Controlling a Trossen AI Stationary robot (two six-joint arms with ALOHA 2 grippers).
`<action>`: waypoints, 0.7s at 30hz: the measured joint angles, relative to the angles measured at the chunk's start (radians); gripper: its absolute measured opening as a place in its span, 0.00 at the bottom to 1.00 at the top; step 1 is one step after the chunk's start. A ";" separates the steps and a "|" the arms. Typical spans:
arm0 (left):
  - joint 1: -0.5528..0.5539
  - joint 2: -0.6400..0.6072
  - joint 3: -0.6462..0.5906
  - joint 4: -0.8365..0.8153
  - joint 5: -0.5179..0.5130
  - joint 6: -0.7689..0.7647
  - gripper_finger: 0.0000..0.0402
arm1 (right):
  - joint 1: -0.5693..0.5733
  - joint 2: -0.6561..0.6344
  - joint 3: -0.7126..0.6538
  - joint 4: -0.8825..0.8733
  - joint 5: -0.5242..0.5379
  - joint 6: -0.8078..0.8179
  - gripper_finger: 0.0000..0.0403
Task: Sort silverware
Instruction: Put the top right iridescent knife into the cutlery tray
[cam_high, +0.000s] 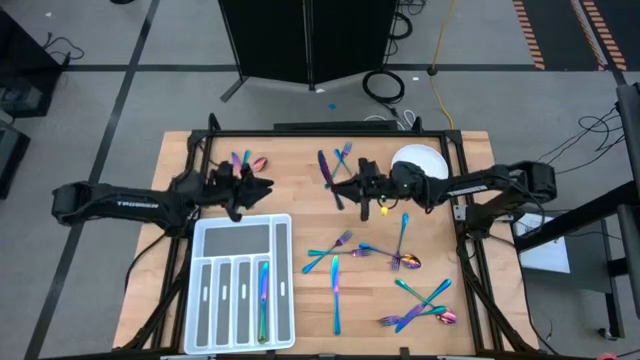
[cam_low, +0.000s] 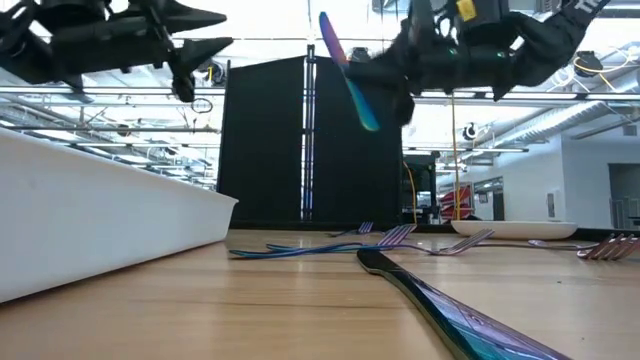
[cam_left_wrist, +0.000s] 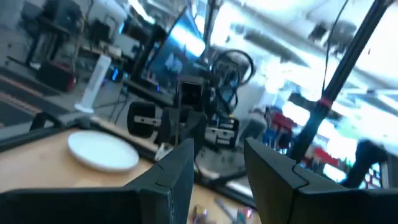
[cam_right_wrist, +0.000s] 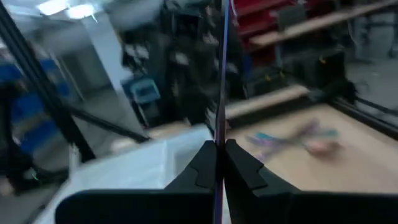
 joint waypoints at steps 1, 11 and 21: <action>-0.022 0.015 0.002 0.013 -0.034 0.000 0.35 | 0.013 0.021 0.022 0.022 0.000 0.006 0.00; -0.074 0.209 0.090 0.011 -0.113 0.078 0.35 | 0.078 0.246 0.300 -0.005 0.006 -0.013 0.00; -0.075 0.279 0.149 0.013 -0.085 0.134 0.35 | 0.075 0.351 0.393 0.000 0.005 0.013 0.00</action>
